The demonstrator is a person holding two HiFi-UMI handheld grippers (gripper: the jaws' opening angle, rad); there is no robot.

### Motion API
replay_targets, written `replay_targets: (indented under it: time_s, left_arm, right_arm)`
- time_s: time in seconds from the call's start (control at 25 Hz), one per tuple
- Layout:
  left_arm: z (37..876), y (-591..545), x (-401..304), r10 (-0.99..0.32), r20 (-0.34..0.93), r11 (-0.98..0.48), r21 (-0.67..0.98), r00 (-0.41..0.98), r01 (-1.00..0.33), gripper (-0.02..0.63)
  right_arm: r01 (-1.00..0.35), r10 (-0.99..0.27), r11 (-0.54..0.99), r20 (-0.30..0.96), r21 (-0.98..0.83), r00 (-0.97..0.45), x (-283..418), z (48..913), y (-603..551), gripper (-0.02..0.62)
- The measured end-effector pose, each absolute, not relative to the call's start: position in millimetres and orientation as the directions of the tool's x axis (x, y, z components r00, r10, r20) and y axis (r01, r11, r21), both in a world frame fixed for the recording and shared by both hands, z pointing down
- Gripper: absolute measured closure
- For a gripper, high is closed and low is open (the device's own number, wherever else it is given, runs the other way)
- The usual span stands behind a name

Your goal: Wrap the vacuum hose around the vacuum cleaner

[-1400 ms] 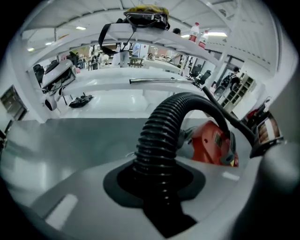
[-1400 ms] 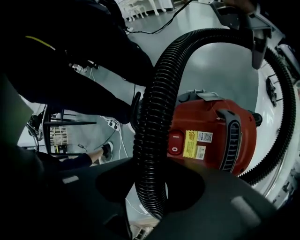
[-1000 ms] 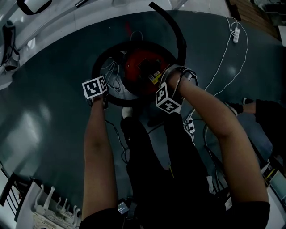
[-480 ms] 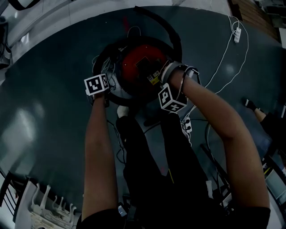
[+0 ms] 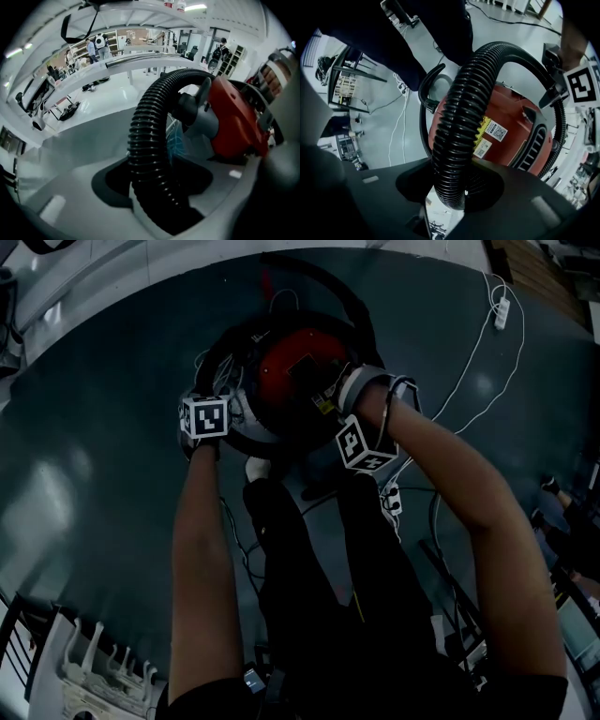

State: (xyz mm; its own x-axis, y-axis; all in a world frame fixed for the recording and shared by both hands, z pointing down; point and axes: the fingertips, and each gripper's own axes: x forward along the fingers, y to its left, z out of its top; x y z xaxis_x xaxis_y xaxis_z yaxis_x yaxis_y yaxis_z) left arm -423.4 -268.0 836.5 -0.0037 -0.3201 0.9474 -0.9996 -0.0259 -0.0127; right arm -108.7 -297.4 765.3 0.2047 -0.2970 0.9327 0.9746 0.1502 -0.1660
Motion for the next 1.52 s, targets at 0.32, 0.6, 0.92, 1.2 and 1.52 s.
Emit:
replay_targets:
  time_s: [0.32,0.6,0.92,1.2,1.52]
  left_arm:
    - [821,-265,-437,-0.346,0.938,-0.019,-0.037,-0.028,-0.999,0.27]
    - [808,-253,-434,-0.372,0.928,-0.012,-0.033,-0.026,-0.999,0.272]
    - [814,-238,-427,-0.341,0.94,0.02,-0.01,-0.016,-1.0,0.275]
    - [820,-234,-415,-0.334,0.943,0.044,0.013,-0.003,-0.999,0.282]
    - [823,-232,-405,-0.343,0.939,0.044,-0.017,-0.031,-0.999,0.276]
  right_arm:
    - [0.986,-0.325,0.04,0.931,-0.161,0.166,-131,744,-303,0.431]
    - [0.982,-0.328,-0.004,0.927,-0.191,0.179,-139,739,-302,0.431]
    - [0.992,-0.367,0.086,0.922,-0.094,0.119,-135,757,-298,0.426]
    - [0.989,-0.388,0.146,0.921,0.021,0.037,-131,766,-306,0.417]
    - [0.961,-0.422,0.246,0.906,0.122,-0.007,-127,769,-312,0.351]
